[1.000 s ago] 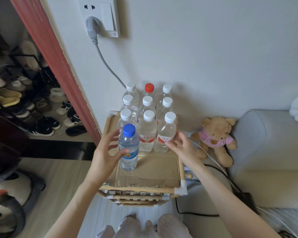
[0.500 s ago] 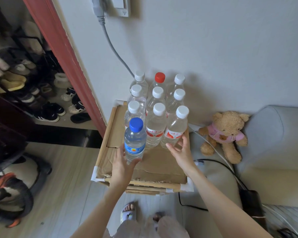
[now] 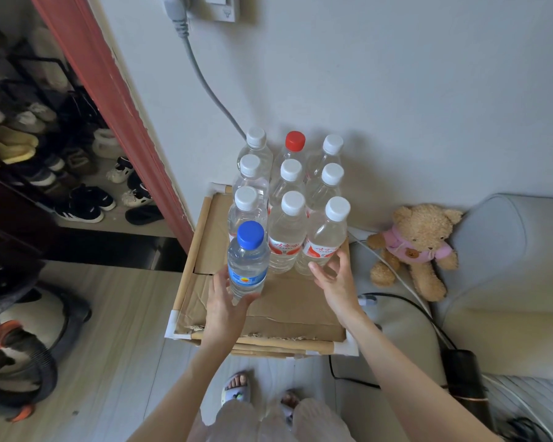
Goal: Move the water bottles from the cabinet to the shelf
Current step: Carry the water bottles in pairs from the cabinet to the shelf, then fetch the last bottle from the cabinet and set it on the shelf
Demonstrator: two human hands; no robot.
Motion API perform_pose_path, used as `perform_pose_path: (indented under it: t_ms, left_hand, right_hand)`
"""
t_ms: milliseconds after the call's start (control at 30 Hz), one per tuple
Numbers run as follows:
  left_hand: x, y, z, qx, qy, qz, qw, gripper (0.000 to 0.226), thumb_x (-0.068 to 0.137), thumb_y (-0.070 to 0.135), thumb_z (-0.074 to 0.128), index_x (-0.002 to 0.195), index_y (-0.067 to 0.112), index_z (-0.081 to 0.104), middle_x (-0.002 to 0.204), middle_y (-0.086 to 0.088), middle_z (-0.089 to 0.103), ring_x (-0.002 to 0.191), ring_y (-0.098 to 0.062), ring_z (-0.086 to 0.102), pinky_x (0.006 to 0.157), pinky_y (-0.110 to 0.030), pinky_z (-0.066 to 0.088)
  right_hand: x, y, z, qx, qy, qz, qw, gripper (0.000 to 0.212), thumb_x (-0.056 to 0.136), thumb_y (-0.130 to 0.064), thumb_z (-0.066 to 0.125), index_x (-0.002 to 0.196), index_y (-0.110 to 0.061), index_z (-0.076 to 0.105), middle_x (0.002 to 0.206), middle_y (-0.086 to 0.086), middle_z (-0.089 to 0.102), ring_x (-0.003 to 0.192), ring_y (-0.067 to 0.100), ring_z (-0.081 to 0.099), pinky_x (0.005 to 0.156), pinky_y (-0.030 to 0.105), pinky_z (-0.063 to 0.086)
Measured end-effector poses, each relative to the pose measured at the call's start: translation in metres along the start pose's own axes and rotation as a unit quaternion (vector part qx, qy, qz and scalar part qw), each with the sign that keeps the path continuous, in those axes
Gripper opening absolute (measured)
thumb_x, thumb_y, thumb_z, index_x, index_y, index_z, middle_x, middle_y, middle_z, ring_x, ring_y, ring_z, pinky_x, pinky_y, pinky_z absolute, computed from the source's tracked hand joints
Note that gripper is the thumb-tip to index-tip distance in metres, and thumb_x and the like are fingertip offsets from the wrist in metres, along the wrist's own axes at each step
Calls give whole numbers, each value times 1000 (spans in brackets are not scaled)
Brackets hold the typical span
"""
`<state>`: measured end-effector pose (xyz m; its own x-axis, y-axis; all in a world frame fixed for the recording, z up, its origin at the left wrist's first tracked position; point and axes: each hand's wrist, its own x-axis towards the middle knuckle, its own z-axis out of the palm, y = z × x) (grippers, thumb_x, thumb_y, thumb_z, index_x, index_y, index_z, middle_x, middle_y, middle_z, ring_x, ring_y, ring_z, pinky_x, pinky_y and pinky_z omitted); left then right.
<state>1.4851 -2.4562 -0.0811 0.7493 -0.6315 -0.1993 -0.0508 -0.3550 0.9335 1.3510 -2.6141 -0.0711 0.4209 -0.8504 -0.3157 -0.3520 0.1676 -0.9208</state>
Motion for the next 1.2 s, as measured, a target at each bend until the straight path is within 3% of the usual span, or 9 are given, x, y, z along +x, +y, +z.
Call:
perform_pose_path:
  t_ms: [267, 500, 700, 833, 967, 1067, 1200]
  left_hand:
    - [-2, 3, -1, -21, -16, 11, 1000, 57, 73, 10, 72, 120, 22, 41, 119, -4, 48, 112, -15, 47, 92, -28, 40]
    - [-3, 4, -4, -27, -33, 11, 999, 61, 72, 18, 74, 122, 23, 39, 123, -3, 47, 116, -15, 46, 97, -32, 39]
    - [-8, 7, 2, -15, -16, 1, 1000, 77, 59, 53, 66, 125, 24, 38, 123, -1, 47, 117, -13, 45, 97, -31, 39]
    - [-10, 5, 5, 2, 8, -12, 1000, 77, 62, 55, 67, 128, 31, 35, 126, 1, 47, 119, -13, 45, 100, -47, 40]
    - [-26, 12, 7, 15, 22, -17, 1000, 85, 65, 54, 68, 136, 34, 24, 140, 0, 37, 129, -14, 35, 106, -48, 33]
    - [-53, 17, 4, 93, 39, -7, 995, 79, 78, 35, 66, 140, 22, 19, 146, -7, 25, 133, -23, 28, 107, -47, 29]
    - [-104, -2, -23, 271, 67, 89, 956, 74, 79, 24, 66, 139, 15, 25, 143, -14, 32, 131, -33, 31, 105, -52, 32]
  right_hand:
    - [-3, 1, 1, 2, -2, 29, 1000, 43, 78, -36, 67, 111, -26, 42, 125, -5, 45, 101, 8, 55, 97, 44, 46]
    - [-11, -3, -2, 19, 0, 35, 999, 31, 84, -24, 62, 112, -27, 48, 115, -7, 53, 115, 11, 49, 99, 31, 37]
    - [-16, 6, -7, 46, -19, 35, 998, 47, 84, -24, 63, 126, -19, 41, 135, -1, 46, 123, 11, 44, 105, 32, 33]
    - [-17, 11, -15, -1, -75, 19, 997, 59, 83, -36, 62, 134, -23, 35, 139, -8, 39, 130, 10, 35, 109, 37, 30]
    - [-26, 12, -21, -52, -111, 24, 992, 67, 85, -40, 58, 140, -22, 25, 147, -4, 30, 134, 13, 30, 109, 36, 28]
    - [-45, 16, -27, -185, -165, -40, 968, 67, 86, -41, 55, 141, -21, 22, 150, -1, 25, 136, 15, 26, 111, 35, 25]
    - [-75, 9, -27, -373, -281, -186, 865, 70, 88, -41, 52, 144, -21, 16, 154, 2, 13, 140, 16, 14, 112, 30, 16]
